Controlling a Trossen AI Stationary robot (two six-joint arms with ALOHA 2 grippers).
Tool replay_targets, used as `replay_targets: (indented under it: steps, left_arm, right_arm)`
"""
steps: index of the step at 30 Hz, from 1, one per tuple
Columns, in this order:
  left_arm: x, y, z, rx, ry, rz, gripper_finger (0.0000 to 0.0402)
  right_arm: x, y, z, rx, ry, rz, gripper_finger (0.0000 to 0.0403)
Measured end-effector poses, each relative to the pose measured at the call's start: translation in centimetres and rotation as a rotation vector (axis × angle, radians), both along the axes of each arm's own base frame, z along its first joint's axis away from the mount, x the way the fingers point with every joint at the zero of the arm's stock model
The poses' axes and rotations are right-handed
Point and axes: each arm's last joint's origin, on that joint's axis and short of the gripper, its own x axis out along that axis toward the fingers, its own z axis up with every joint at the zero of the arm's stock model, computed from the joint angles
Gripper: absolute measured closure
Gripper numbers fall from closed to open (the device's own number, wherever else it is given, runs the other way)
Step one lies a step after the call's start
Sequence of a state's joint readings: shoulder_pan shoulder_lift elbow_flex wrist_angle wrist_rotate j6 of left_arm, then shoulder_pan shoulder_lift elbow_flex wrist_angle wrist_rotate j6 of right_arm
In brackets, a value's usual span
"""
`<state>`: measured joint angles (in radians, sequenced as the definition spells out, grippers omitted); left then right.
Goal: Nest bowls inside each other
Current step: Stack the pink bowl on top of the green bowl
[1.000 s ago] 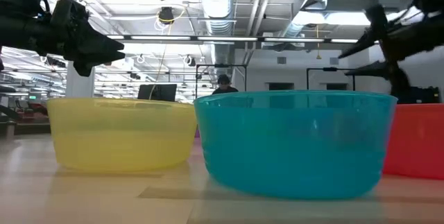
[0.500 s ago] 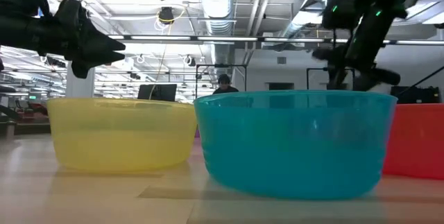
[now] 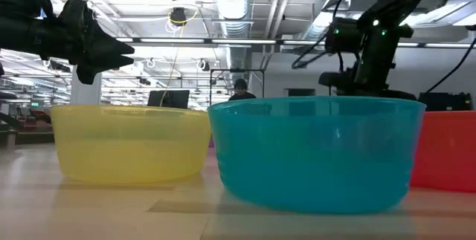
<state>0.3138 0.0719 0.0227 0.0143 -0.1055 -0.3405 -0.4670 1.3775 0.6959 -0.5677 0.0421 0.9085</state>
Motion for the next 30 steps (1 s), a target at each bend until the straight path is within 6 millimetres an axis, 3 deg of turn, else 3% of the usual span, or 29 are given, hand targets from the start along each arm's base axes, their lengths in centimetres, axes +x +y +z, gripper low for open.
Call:
replay_targets:
  steps: [6, 13, 21, 30]
  left_arm:
    - [0.0, 0.0, 0.0, -0.008, -0.003, 0.000, 0.0253]
    - [0.0, 0.0, 0.0, 0.003, 0.002, 0.000, 0.0253]
    - [0.0, 0.0, 0.0, 0.003, 0.002, 0.001, 0.0253]
    - [0.0, 0.0, 0.0, 0.003, 0.003, 0.005, 0.0253]
  right_arm:
    - [0.9, -0.1, -0.1, -0.025, -0.059, 0.003, 0.0160]
    - [-0.1, -0.1, -0.5, -0.019, 0.054, -0.017, 0.0205]
    - [-0.2, -0.1, -0.5, -0.023, 0.059, -0.003, 0.0226]
    - [0.0, -0.1, -0.9, -0.031, 0.015, -0.018, 0.0208]
